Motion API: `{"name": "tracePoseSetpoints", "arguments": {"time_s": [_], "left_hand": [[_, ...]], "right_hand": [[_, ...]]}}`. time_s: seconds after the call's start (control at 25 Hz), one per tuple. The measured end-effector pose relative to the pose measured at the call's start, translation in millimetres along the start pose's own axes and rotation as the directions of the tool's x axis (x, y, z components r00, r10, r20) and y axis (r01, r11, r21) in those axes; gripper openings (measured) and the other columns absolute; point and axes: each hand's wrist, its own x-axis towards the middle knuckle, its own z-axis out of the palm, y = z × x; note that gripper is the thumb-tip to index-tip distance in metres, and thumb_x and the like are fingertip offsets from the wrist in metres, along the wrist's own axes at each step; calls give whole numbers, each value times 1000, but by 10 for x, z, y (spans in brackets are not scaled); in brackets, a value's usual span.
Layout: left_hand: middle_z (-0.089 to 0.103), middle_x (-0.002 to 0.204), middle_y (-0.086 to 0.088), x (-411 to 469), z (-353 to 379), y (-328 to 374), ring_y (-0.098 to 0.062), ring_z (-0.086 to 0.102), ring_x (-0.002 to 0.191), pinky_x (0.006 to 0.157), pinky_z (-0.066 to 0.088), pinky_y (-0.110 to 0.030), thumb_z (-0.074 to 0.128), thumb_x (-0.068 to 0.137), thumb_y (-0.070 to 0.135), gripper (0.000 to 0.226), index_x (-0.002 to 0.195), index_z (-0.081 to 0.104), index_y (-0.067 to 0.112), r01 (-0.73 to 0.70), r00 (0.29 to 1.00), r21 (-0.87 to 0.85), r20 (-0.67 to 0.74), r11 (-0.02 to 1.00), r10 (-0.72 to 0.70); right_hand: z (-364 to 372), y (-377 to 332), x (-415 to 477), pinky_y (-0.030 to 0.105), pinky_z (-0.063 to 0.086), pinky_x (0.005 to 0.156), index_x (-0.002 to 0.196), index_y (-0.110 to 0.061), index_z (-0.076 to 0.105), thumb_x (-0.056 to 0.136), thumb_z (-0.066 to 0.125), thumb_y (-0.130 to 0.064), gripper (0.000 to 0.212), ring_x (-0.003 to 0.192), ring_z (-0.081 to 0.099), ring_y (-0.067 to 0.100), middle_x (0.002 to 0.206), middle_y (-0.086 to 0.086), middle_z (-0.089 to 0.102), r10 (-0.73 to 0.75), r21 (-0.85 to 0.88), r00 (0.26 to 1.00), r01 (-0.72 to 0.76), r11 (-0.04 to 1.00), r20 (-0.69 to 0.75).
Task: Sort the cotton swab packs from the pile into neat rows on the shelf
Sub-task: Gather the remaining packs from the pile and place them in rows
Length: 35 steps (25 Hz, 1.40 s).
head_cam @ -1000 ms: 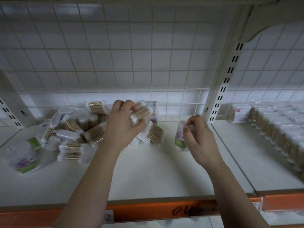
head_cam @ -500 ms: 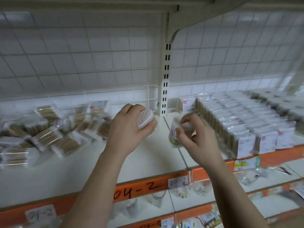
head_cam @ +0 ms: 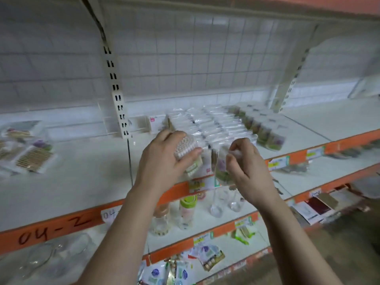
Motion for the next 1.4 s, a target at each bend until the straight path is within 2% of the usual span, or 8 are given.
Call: {"name": "tracePoseSetpoints", "arguments": {"time_s": [0.12, 0.32, 0.44, 0.56, 0.76, 1.0, 1.2, 1.4], "left_hand": [[57, 102, 0, 54, 344, 310, -19, 56, 92, 74, 43, -29, 46, 80, 67, 58, 109, 61, 19, -13, 999, -26, 48, 1000, 15], [54, 94, 2, 343, 768, 643, -21, 55, 85, 68, 41, -31, 41, 81, 66, 54, 100, 56, 17, -24, 997, -13, 79, 1000, 25], [56, 89, 2, 607, 994, 778, -23, 55, 81, 66, 41, -31, 42, 78, 64, 51, 94, 57, 17, -28, 999, -38, 45, 999, 29], [55, 88, 3, 927, 1277, 871, -24, 54, 79, 64, 37, -30, 42, 73, 60, 48, 92, 55, 18, -29, 999, -56, 41, 998, 32], [51, 90, 3, 1341, 1675, 958, -22, 53, 76, 63, 40, -30, 42, 72, 57, 49, 94, 56, 16, -62, 997, -75, 40, 995, 65], [53, 100, 7, 1647, 2067, 1083, -8, 49, 83, 69, 36, -22, 55, 80, 56, 45, 105, 57, 19, -74, 996, -63, 38, 995, 77], [54, 101, 7, 1728, 2352, 1261, 1, 38, 77, 68, 28, -14, 67, 81, 47, 39, 108, 61, 19, -30, 1000, -8, 0, 1000, 30], [53, 99, 8, 1669, 2513, 1478, -6, 38, 71, 66, 30, -18, 65, 81, 50, 41, 110, 61, 21, 112, 993, 70, -40, 991, -109]], "right_hand": [[-290, 340, -79, 37, 42, 72, 95, -32, 37, 82, 36, -48, 21, 86, 47, 9, 100, -5, 52, 37, -42, 999, -38, 998, -32], [-609, 787, 4, 30, 39, 67, 101, -27, 40, 79, 41, -55, 36, 79, 50, 5, 102, -9, 49, 84, -54, 995, -87, 995, -59], [-736, 1016, 154, 15, 37, 67, 100, -28, 40, 76, 48, -46, 31, 87, 47, -6, 100, -11, 49, 99, -69, 993, -104, 992, -70], [-922, 1298, 406, 8, 34, 69, 99, -28, 42, 76, 56, -34, 28, 90, 45, -7, 96, -11, 49, 96, -87, 990, -106, 991, -107], [-1217, 1717, 850, 11, 34, 67, 99, -26, 47, 73, 60, -29, 29, 89, 46, -1, 97, -10, 50, 44, -134, 984, -68, 989, -173], [-1491, 2256, 1132, 31, 43, 70, 99, -30, 51, 73, 63, -31, 29, 96, 47, 12, 100, -25, 49, 70, -124, 974, -98, 987, -214], [-1589, 2715, 1230, 16, 38, 63, 98, -33, 50, 73, 64, -33, 28, 78, 51, 7, 101, -28, 49, 59, -40, 995, -63, 997, -80], [-1535, 3117, 1251, 25, 42, 66, 95, -29, 48, 72, 64, -31, 27, 84, 51, 9, 94, -16, 50, -39, 36, 991, 35, 999, 127]]}}
